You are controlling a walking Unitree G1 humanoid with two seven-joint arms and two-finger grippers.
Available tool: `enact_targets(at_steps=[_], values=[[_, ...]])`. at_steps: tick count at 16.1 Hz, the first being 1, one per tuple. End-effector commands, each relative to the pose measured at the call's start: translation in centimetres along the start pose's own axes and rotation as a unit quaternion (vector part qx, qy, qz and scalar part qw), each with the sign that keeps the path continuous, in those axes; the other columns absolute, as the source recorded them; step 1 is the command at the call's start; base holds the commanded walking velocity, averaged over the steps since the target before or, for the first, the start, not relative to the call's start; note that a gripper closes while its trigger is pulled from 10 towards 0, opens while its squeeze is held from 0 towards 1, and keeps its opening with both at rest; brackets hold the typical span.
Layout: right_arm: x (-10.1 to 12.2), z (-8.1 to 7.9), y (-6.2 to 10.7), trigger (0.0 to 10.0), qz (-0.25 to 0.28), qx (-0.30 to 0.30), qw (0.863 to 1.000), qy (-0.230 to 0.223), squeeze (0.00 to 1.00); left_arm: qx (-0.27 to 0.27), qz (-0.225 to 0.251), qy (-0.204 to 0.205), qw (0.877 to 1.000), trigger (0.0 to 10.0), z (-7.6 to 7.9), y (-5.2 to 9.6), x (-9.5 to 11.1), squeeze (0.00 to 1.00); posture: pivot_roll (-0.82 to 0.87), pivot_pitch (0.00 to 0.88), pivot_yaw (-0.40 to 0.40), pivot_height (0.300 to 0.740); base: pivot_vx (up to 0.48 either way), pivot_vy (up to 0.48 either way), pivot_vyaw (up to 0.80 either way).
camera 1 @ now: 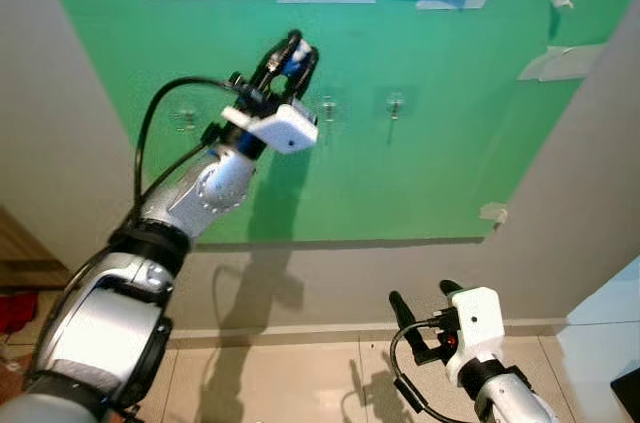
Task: Hang keys on a hook
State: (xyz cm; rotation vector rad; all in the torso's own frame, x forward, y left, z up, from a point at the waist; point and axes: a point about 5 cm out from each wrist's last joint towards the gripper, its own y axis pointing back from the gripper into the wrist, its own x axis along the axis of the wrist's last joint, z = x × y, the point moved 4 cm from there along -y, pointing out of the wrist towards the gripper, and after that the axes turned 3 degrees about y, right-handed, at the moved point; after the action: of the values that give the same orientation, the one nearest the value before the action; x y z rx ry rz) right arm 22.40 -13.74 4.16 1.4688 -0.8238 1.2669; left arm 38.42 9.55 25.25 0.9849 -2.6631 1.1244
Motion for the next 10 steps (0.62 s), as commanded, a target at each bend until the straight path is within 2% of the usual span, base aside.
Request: enact_targets(at_steps=[1, 3, 6, 10], values=[[0.5, 0.2, 0.0, 10.0, 0.006, -0.001, 1.0, 0.006, 0.0, -0.005, 0.002, -0.025, 1.0, 0.0, 0.3, 0.5, -0.2, 0.0, -0.23, 0.065, 0.031, 0.74, 0.0, 0.0, 0.0], [0.4, 0.3, 0.2, 10.0, 0.004, 0.001, 1.0, 0.008, 0.0, -0.021, -0.002, -0.051, 0.998, 0.0, 0.8, 1.1, -0.7, 0.0, -0.23, 0.072, 0.026, 0.74, 0.0, 0.0, 0.0], [0.3, 0.2, 0.5, 10.0, 0.003, 0.002, 1.0, 0.009, 0.0, -0.029, 0.006, -0.067, 0.997, 0.0, 1.4, 1.3, -0.6, 0.0, -0.23, 0.075, 0.027, 0.74, 0.0, 0.0, 0.0], [0.4, -0.2, 1.0, 10.0, 0.0, -0.003, 1.0, 0.005, 0.0, -0.056, 0.025, -0.109, 0.992, 0.0, 2.9, 2.2, -0.5, 0.0, -0.25, 0.097, 0.038, 0.74, 0.0, 0.0, 0.0]])
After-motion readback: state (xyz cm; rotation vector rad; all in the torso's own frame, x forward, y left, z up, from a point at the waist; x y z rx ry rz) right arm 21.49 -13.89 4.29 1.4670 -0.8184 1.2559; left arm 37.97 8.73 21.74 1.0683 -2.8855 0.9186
